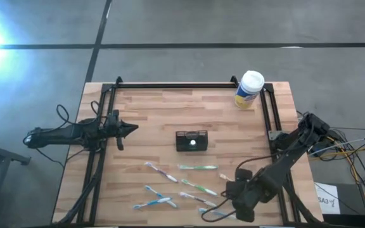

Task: Pick & Place toothbrushing station
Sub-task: Put the blue mouthwash into the black organizer

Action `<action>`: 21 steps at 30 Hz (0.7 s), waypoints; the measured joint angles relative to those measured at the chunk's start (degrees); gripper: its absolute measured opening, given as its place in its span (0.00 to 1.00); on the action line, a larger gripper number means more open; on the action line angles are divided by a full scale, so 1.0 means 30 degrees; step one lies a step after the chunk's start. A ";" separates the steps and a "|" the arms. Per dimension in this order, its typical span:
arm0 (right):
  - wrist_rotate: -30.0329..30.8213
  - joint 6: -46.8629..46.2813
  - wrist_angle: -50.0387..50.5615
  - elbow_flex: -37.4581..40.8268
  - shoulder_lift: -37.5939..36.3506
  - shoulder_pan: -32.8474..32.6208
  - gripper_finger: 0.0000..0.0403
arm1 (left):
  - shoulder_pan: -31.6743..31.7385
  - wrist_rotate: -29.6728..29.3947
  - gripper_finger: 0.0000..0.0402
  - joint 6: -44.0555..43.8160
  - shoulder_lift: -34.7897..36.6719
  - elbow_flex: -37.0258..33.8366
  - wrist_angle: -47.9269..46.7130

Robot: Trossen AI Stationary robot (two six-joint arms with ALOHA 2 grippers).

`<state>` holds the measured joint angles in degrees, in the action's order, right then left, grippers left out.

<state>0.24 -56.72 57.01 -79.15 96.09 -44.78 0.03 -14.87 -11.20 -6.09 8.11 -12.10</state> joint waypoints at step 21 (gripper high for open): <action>-0.0099 0.1077 0.0003 0.0022 0.2307 -0.0500 0.51 | -0.0007 0.0000 0.01 -0.0250 0.0007 -0.0282 0.0009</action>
<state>-0.05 -53.49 57.02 -79.09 103.01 -46.28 0.01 -14.87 -11.94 -6.07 7.27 -12.07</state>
